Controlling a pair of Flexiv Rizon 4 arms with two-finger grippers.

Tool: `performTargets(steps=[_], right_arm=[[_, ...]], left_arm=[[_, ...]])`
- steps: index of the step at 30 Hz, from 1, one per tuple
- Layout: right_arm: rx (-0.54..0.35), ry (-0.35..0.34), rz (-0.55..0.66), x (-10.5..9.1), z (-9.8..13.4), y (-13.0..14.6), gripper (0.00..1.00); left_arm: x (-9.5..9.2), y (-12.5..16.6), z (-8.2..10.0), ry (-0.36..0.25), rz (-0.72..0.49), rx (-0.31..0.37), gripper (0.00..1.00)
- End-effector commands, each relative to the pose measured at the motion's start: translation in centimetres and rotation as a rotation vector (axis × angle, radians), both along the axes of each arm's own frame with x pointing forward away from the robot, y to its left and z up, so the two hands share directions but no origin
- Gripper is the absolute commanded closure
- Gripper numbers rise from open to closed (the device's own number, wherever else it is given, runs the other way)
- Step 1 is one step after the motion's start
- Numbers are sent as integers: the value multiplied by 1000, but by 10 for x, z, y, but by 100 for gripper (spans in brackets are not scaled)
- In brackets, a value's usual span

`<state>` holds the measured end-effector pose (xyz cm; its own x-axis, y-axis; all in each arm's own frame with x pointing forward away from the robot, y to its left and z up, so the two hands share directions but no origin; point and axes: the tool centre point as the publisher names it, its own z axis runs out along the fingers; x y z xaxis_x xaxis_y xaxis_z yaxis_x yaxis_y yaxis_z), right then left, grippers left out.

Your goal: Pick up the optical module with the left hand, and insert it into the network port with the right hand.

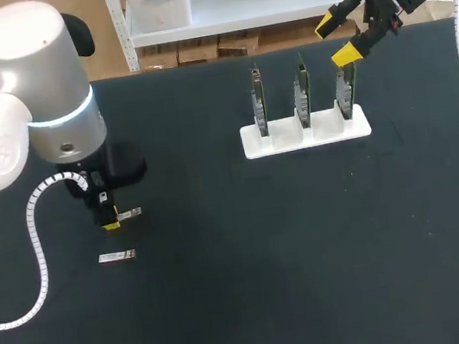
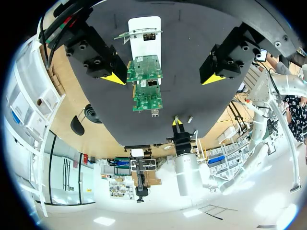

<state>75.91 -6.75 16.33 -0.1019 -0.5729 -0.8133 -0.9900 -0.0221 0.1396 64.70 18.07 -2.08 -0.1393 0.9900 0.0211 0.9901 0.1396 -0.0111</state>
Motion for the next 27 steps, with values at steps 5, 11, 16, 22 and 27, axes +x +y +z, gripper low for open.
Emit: performTargets(steps=[5,11,16,22,27], right_arm=[[2,-4,-2,-1,0,-1,0],[2,-4,-2,-1,0,-1,0],[2,-4,-2,-1,0,-1,0],[2,-4,-2,-1,0,-1,0],[2,-4,-2,-1,0,-1,0]], left_arm=[[5,2,12,-30,51,-89,100],[18,-10,50,-91,40,-259,100],[30,-25,88,-129,35,-423,100],[39,-41,129,-164,12,-640,100],[42,-48,146,-148,25,-787,100]])
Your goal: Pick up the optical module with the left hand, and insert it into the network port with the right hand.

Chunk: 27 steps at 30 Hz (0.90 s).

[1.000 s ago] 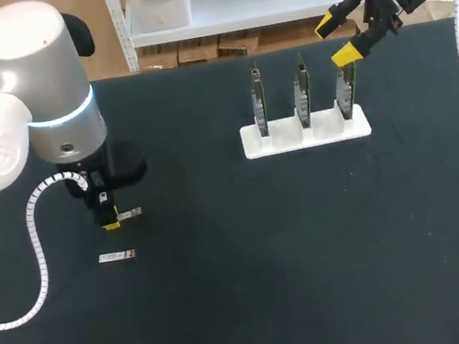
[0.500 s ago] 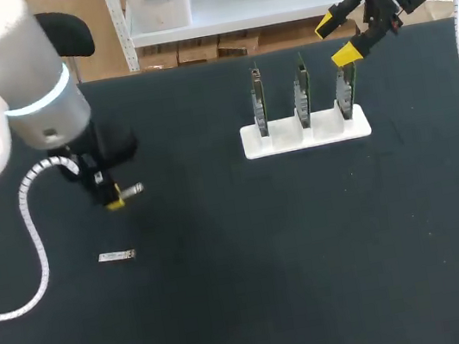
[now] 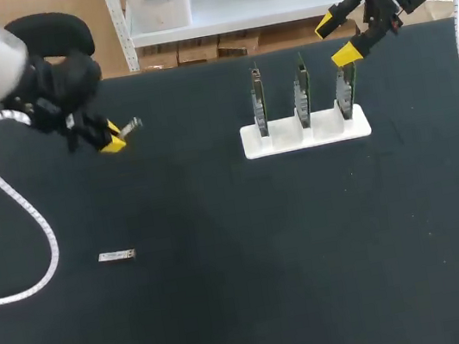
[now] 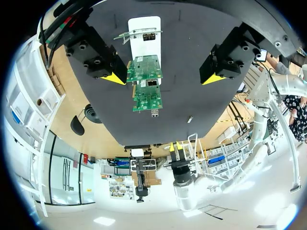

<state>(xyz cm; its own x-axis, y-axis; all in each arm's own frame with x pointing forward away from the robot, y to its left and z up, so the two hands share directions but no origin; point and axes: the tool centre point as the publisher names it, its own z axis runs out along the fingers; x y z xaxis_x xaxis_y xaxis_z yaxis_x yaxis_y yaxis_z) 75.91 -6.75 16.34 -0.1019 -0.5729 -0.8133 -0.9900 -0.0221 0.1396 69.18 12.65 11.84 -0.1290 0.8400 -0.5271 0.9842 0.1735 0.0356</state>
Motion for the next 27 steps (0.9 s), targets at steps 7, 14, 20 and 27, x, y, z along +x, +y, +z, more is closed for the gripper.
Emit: performTargets(steps=[7,14,20,27], right_arm=[[2,-4,-2,-1,0,0,0],[2,-4,-2,-1,0,0,0],[2,-4,-2,-1,0,0,0],[2,-4,-2,-1,0,0,0]], left_arm=[[-2,3,10,-32,-5,-203,100],[-2,3,10,-32,-5,-203,100],[-2,3,10,-32,-5,-203,100],[5,-17,25,-73,4,-292,100]])
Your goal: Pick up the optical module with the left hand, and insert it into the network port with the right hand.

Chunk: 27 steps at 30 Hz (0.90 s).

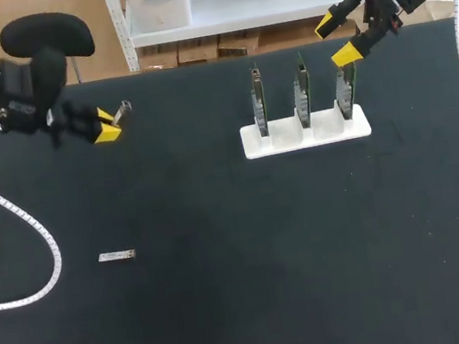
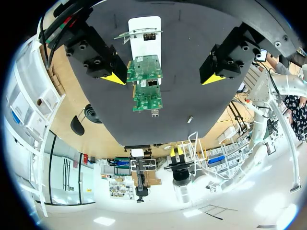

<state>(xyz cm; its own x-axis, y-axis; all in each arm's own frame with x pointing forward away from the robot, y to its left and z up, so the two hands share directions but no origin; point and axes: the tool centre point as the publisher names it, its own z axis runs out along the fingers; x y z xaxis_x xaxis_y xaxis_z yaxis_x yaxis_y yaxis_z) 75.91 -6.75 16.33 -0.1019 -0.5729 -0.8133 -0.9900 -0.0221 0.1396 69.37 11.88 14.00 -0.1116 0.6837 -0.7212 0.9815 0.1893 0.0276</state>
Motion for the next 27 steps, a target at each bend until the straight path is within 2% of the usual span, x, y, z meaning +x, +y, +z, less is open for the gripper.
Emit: performTargets(steps=[1,4,8,10,11,14,17,21,27], right_arm=[[2,-4,-2,-1,0,-1,0],[2,-4,-2,-1,0,-1,0],[2,-4,-2,-1,0,-1,0],[2,-4,-2,-1,0,-1,0],[2,-4,-2,-1,0,-1,0],[2,-4,-2,-1,0,-1,0],[2,-4,-2,-1,0,-1,0],[2,-4,-2,-1,0,-1,0],[2,-4,-2,-1,0,-1,0]], left_arm=[[8,-13,7,-50,-7,-61,100],[27,-34,20,-85,-62,-77,100],[47,-64,45,-136,-130,-152,100],[55,-82,60,-164,-161,-221,100],[57,-87,64,-166,-167,-239,100],[64,-110,80,-158,-194,-358,100],[66,-125,87,-142,-219,-415,100],[66,-139,92,-143,-251,-415,100],[63,-139,92,-137,-252,-422,100]])
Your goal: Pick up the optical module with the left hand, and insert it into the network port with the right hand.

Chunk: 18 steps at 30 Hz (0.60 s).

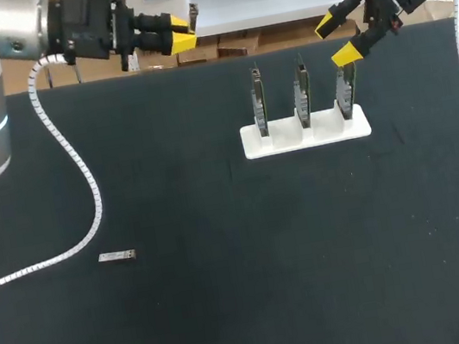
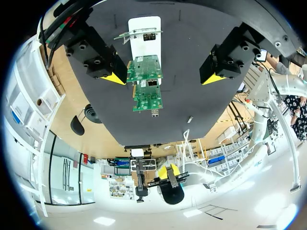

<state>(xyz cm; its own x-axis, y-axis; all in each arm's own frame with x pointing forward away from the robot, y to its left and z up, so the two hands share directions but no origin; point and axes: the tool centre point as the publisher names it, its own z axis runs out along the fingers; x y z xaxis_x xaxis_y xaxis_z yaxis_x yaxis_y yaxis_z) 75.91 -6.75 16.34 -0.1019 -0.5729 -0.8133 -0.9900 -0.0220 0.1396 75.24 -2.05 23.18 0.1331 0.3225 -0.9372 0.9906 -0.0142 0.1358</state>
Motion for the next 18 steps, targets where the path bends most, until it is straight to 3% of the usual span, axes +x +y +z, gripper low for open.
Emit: performTargets(steps=[1,11,18], right_arm=[[2,-4,-2,-1,0,0,0],[2,-4,-2,-1,0,0,0],[2,-4,-2,-1,0,0,0]], left_arm=[[5,0,0,5,-16,3,100],[5,0,0,5,-16,3,100],[5,-18,3,16,77,-134,100]])
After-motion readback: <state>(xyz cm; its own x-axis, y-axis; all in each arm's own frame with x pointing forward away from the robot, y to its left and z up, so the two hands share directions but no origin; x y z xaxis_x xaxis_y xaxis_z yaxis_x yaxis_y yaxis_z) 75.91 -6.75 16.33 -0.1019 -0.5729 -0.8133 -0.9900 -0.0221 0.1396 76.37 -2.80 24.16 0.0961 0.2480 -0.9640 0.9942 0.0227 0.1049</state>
